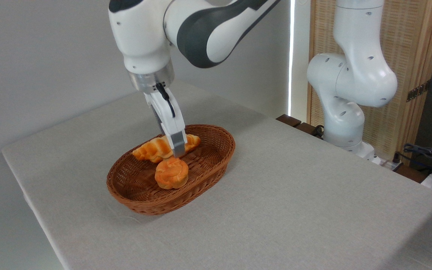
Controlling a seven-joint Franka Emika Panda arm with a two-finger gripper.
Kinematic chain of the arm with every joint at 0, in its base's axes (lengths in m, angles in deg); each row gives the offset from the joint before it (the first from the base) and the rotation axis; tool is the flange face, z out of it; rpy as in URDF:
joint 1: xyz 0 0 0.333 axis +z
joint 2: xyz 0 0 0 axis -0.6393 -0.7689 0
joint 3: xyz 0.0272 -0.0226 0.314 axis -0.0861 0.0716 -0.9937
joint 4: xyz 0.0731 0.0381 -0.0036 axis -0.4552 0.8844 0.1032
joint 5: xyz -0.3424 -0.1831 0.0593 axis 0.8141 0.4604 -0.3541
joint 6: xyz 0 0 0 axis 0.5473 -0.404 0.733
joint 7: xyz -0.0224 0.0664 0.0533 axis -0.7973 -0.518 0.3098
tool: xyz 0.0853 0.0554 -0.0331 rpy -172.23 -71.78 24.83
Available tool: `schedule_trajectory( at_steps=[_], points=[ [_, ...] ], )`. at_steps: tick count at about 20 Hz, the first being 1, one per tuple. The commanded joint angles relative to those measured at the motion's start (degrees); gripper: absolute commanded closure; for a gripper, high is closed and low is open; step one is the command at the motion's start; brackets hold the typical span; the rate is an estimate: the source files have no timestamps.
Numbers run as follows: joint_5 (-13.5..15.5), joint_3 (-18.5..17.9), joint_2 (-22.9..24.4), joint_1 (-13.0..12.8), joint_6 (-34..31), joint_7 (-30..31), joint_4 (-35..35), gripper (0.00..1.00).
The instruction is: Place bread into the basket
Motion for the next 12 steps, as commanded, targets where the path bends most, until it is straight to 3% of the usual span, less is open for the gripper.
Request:
schedule_trajectory(
  at_steps=[1,3,6,8,10,12],
  points=[
    [-0.72,-0.81,0.32,0.51,-0.64,0.05,-4.19,0.00],
    [-4.23,-3.69,0.40,0.60,-0.73,0.40,-6.81,0.00],
    [-6.08,-6.08,0.32,0.61,-1.34,0.49,-7.70,0.00],
    [-9.59,-6.35,-0.03,0.69,-1.34,0.57,-8.67,0.00],
    [-10.14,-6.61,-0.12,0.60,-1.43,1.27,-8.85,0.00],
    [-10.05,-7.23,-0.12,0.69,-1.17,7.39,-8.94,0.00]
  ],
)
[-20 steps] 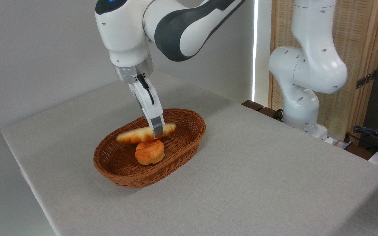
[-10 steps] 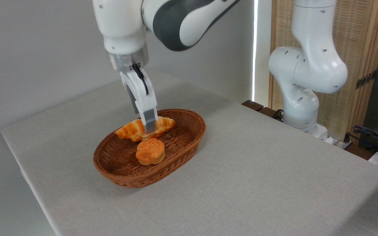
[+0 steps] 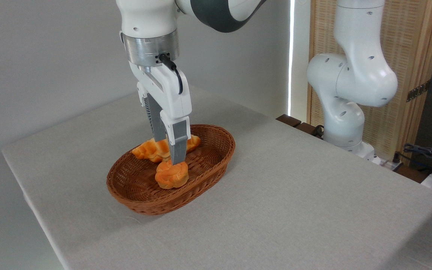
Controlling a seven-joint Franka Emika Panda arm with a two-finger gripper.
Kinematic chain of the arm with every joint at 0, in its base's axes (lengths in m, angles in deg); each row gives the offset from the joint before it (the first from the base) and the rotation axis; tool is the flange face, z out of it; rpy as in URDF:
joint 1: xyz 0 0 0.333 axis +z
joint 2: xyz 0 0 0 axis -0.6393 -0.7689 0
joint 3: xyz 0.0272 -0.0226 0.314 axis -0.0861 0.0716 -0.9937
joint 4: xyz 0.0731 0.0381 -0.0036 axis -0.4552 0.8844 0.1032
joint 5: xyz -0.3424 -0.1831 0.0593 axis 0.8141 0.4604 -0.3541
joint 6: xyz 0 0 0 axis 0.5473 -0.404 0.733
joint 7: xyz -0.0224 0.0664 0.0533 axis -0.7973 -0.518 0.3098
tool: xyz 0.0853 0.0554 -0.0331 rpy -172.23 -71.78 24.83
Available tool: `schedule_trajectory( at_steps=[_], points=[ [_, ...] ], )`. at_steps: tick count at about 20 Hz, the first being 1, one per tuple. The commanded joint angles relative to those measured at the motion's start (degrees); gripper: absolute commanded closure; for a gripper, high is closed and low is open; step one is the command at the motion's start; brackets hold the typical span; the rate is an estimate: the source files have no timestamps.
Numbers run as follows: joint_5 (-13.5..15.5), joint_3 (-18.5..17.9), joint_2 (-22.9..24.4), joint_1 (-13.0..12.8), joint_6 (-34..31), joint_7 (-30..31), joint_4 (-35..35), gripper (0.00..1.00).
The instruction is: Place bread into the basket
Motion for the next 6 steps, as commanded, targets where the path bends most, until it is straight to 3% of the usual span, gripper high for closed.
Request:
schedule_trajectory(
  at_steps=[1,6],
  points=[
    [-0.89,-0.94,-0.69,-0.43,-0.49,9.89,-1.72,0.00],
    [-0.45,-1.12,-0.60,-0.35,-0.49,11.16,-2.16,0.00]
  ],
)
